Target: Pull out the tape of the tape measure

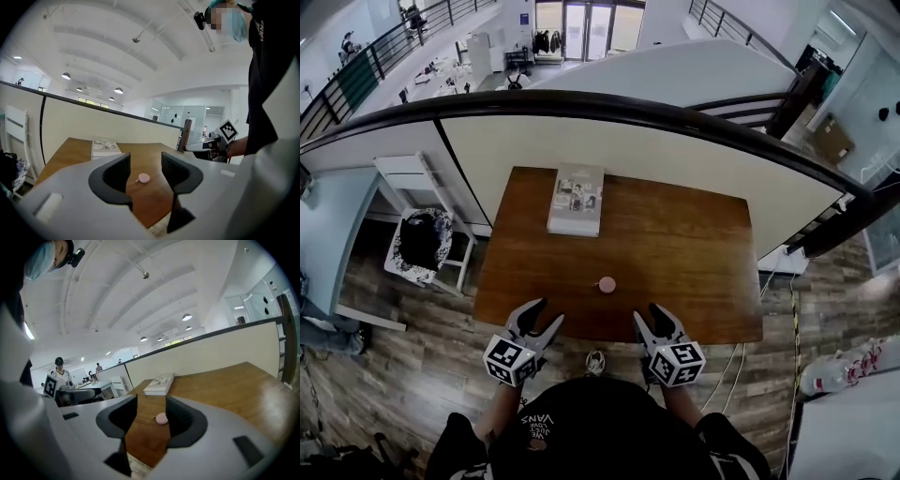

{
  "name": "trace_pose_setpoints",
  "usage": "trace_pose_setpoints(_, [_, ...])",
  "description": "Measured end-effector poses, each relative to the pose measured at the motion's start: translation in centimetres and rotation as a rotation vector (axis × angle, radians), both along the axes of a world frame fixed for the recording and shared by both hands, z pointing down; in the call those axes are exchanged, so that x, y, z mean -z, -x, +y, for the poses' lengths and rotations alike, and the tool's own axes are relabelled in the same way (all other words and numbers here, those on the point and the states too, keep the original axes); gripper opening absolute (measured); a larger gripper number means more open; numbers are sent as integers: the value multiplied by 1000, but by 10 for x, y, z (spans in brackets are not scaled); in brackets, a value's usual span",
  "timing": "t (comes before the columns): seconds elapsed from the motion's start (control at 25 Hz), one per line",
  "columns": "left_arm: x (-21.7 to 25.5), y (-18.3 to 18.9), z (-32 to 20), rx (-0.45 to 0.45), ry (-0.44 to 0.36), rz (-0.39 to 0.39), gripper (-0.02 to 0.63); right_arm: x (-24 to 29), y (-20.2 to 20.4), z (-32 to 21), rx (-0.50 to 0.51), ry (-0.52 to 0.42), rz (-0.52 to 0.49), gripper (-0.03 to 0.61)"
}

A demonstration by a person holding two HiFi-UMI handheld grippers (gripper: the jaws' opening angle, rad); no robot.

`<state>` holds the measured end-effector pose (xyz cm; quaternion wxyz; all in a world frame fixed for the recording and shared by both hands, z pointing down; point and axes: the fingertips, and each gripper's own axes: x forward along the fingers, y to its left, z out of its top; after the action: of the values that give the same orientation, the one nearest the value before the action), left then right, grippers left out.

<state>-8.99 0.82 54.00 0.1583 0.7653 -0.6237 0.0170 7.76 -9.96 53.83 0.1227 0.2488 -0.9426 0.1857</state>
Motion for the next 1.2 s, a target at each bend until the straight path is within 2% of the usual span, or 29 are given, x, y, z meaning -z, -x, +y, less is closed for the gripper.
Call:
trace_pose_setpoints(0.2, [-1,4,-37,-34,5,-32,192,-6,8,-24,7,10,-4,158])
trace_pose_setpoints(0.4, [3,6,-64,-38,13,-9,192,-16,20,-36,33,19,17,159])
trace_pose_setpoints(0.64, [-17,15,-77,-143,19,-4,192,-26,38,-40,-5,16,46,160])
trace_pose_setpoints(0.8, [-21,22,-78,-230,45,11,193,-32,48,-36,-75,16,68,160])
trace_pose_setpoints(0.96, [-31,36,-76,-322,63,-9,192,-46,59,-30,-152,34,91,160])
trace_pose_setpoints(1.2, [-47,49,-79,-396,81,-13,192,-79,75,-26,-187,48,170,160])
